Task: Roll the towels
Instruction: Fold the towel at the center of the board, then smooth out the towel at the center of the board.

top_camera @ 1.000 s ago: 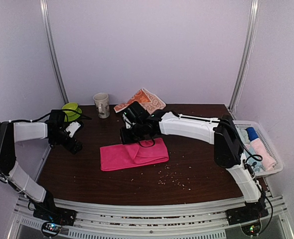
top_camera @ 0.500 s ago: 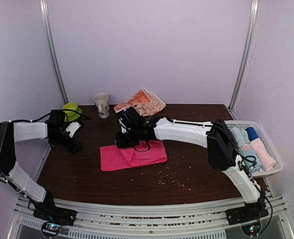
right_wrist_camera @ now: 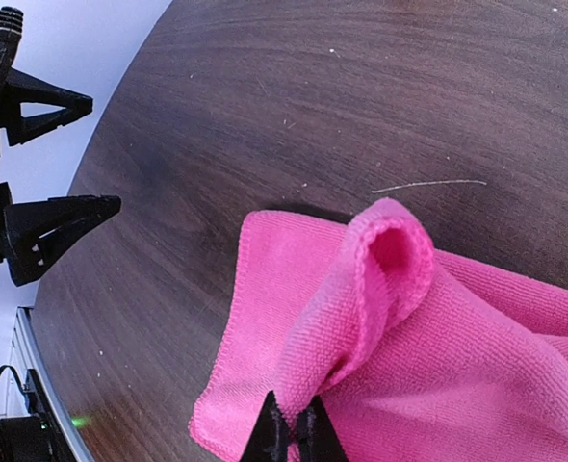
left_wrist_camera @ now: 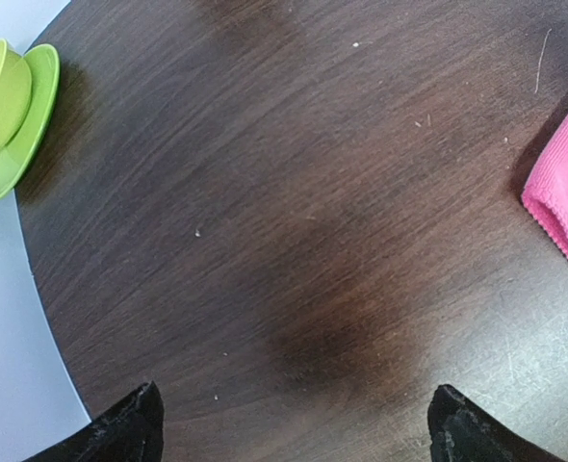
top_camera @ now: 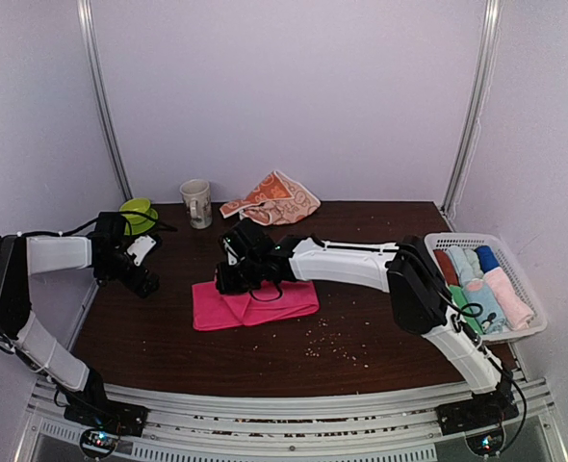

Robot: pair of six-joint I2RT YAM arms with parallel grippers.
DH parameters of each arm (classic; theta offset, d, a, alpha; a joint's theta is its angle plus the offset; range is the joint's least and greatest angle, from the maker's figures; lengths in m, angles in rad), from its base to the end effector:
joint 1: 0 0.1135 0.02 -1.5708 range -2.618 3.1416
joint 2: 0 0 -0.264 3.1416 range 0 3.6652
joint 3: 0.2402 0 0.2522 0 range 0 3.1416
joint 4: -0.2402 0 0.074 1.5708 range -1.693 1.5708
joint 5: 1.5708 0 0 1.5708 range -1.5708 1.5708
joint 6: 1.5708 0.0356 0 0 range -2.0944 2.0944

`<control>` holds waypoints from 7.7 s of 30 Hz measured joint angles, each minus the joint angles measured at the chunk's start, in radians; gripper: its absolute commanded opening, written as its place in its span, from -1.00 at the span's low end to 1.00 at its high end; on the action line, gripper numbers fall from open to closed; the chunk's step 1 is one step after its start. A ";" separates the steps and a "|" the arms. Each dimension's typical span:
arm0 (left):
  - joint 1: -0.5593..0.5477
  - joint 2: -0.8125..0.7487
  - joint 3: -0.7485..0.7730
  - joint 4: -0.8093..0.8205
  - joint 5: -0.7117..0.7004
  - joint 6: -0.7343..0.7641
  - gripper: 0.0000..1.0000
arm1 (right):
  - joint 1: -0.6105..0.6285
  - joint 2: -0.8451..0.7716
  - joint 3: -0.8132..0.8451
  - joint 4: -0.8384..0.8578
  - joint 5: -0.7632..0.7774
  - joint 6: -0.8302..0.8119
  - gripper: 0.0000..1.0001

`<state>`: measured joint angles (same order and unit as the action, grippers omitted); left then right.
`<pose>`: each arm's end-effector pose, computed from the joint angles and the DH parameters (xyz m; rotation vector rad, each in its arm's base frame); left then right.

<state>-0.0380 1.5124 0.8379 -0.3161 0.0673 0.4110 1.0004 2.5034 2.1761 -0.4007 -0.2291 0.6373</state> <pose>0.2931 -0.0135 0.1793 0.5947 2.4889 0.0570 0.2980 0.4794 0.1765 -0.5856 2.4670 1.0280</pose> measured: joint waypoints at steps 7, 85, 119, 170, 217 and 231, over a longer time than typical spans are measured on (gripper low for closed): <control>0.000 0.001 0.000 0.000 0.000 0.000 0.96 | 0.001 0.000 0.000 0.035 0.000 0.019 -0.91; -0.045 0.187 0.187 0.033 0.443 -0.072 0.76 | 0.228 -0.039 -0.282 0.299 0.501 -0.545 -0.39; -0.041 0.187 0.183 0.035 0.447 -0.074 0.76 | 0.240 0.004 -0.245 0.358 0.636 -0.564 -1.00; -0.041 0.188 0.128 0.035 0.490 -0.033 0.89 | 0.231 0.065 -0.236 0.445 0.731 -0.674 -1.00; -0.332 0.388 0.352 0.050 0.439 0.018 0.76 | 0.141 -0.333 -0.649 0.456 0.701 -0.586 -1.00; -0.383 0.451 0.372 0.106 0.311 0.001 0.48 | 0.141 -0.333 -0.650 0.457 0.705 -0.585 -1.00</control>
<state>-0.4210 1.9629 1.2102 -0.2100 0.3779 0.4122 1.1416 2.1704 1.5261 0.0563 0.4759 0.0525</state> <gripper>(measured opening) 0.787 0.015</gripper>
